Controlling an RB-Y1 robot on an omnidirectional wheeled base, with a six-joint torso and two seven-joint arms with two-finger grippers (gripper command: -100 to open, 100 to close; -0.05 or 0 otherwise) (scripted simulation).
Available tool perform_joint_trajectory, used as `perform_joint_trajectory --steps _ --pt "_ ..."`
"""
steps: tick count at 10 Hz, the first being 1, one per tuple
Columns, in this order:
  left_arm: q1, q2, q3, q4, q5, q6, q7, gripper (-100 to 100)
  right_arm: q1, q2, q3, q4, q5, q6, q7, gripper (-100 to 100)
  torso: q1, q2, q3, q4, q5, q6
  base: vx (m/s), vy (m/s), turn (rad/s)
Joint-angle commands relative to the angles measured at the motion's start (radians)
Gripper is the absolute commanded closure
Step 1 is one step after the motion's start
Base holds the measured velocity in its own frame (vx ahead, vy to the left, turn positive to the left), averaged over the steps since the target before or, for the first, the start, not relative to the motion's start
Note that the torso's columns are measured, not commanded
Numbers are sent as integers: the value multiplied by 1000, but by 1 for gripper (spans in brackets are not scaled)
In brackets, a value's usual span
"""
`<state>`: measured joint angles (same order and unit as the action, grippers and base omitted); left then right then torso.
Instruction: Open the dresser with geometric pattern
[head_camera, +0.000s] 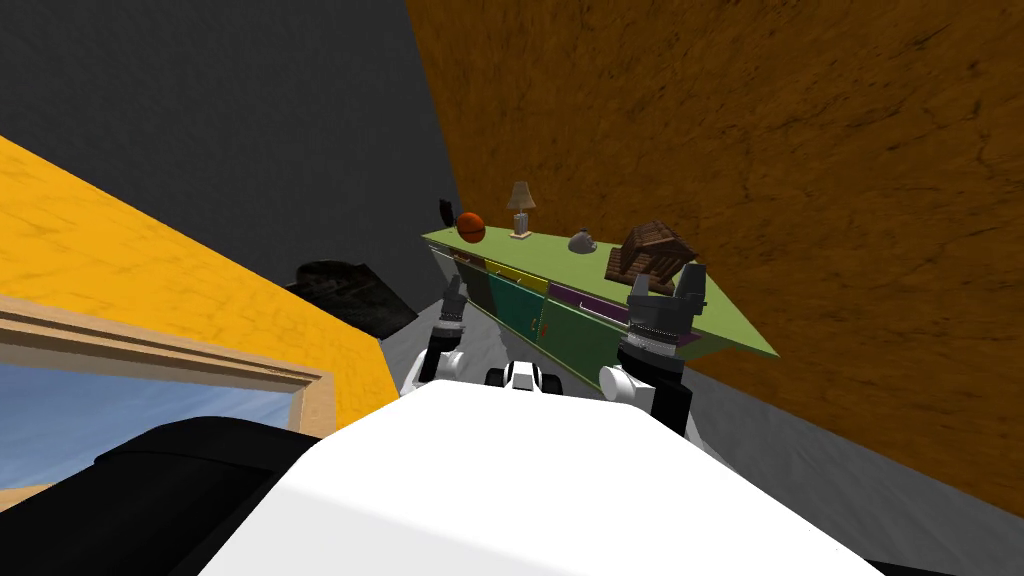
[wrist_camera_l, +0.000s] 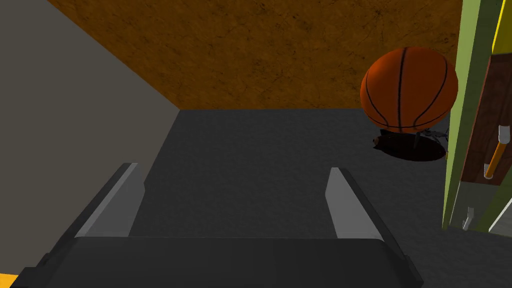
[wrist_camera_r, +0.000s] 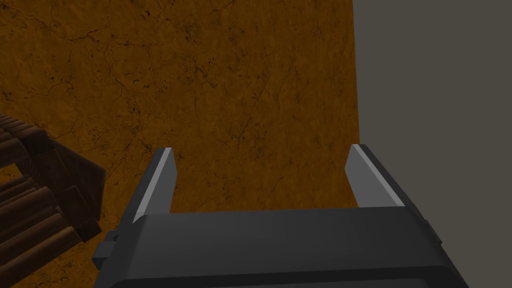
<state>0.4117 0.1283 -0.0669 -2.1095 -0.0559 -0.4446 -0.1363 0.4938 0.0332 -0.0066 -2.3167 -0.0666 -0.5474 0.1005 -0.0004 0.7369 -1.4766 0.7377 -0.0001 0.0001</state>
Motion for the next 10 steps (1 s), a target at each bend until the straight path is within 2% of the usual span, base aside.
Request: perform_joint_trajectory --steps 1,5,10 --pt "-26 8 -25 57 -22 34 -5 -100 0 0 0 0 0 0 0 0 0 1 1 0 0 0 65 -15 -98" --pt "-64 26 -53 145 -49 70 -9 -100 0 0 0 0 0 0 0 0 0 1 1 0 0 0 56 -18 -110" --pt "-106 80 -85 244 -79 110 -14 -100 0 0 0 0 0 0 0 0 0 1 1 0 0 0 53 -13 -98"
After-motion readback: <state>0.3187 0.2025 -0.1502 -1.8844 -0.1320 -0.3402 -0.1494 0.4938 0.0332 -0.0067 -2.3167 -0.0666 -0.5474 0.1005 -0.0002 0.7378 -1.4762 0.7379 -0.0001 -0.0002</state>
